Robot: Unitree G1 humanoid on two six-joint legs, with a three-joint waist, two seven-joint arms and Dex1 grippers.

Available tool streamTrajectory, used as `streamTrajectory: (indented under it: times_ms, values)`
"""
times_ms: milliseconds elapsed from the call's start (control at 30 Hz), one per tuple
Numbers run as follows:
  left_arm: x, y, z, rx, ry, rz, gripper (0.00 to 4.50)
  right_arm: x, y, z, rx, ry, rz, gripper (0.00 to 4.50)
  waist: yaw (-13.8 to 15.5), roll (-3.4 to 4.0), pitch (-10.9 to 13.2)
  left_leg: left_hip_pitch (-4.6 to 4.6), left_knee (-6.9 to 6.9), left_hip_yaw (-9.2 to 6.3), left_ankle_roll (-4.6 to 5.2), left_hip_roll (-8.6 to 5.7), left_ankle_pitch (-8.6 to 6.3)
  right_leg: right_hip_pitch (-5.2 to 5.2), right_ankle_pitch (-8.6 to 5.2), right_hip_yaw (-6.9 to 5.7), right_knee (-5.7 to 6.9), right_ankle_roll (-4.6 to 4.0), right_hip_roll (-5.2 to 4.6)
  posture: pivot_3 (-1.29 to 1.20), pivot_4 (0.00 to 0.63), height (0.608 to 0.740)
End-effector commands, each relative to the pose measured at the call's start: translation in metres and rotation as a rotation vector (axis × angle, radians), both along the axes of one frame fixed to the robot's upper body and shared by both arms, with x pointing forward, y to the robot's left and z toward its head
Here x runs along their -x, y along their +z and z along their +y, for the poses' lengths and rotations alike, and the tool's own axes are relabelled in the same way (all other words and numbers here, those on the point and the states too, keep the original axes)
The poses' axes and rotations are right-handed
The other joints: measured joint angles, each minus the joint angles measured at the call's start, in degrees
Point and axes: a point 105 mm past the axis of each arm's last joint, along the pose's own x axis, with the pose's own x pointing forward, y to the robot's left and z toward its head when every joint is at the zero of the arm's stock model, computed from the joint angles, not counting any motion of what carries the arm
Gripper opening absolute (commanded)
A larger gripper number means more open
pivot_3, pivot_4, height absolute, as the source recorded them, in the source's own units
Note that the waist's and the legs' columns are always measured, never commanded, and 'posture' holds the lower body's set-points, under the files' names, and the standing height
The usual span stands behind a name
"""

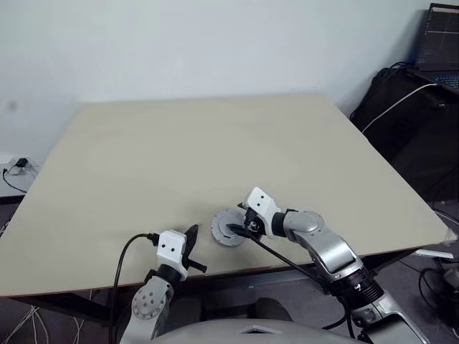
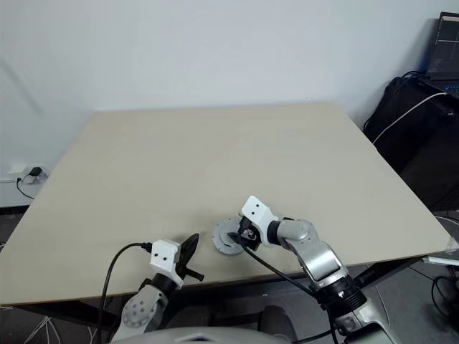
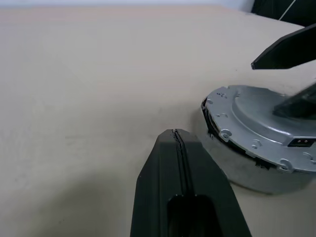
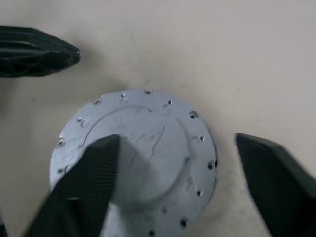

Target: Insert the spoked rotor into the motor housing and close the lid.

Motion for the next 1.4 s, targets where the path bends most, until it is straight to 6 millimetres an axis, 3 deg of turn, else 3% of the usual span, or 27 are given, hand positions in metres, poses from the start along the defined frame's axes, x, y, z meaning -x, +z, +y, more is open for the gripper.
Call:
streamTrajectory:
  times_ms: [33,833,933,1000,1400]
  values:
    - [-0.005,0.016,-0.001,0.004,-0.002,-0.062,0.00,0.001,0.010,0.005,-0.022,0.064,-0.010,4.48,0.01,-0.01,0.00,0.00,0.00,0.00,0.00,0.00,0.00,0.00,0.00,0.00,0.00,0.00,0.00,0.00,0.000,0.740]
    - [-0.004,0.011,-0.001,0.006,0.001,-0.054,0.00,0.000,0.003,0.015,-0.029,0.100,0.032,4.48,0.03,-0.01,0.00,0.00,0.00,0.00,0.00,0.00,0.00,0.00,0.05,0.00,0.00,-0.08,-0.01,0.00,0.000,0.740]
    - [-0.003,0.009,0.000,0.004,0.002,-0.049,0.00,-0.002,0.003,0.015,-0.046,0.077,0.042,3.91,0.03,-0.01,0.00,0.00,0.00,0.00,0.00,0.00,0.00,0.00,0.05,0.00,0.00,-0.09,-0.01,0.00,0.000,0.740]
    - [-0.002,0.007,0.000,0.003,0.002,-0.045,0.00,-0.002,0.003,0.015,-0.050,0.070,0.040,3.30,0.03,-0.01,0.00,0.00,-0.01,-0.01,0.00,0.00,0.00,0.00,0.06,0.00,0.00,-0.09,-0.01,0.00,0.000,0.740]
    - [-0.003,0.009,-0.004,0.009,-0.003,-0.046,0.00,-0.003,0.006,0.013,-0.077,0.026,0.029,3.25,0.04,0.00,0.01,0.00,0.00,0.00,0.00,0.00,0.00,0.00,0.05,0.00,0.01,-0.09,-0.02,0.00,0.000,0.740]
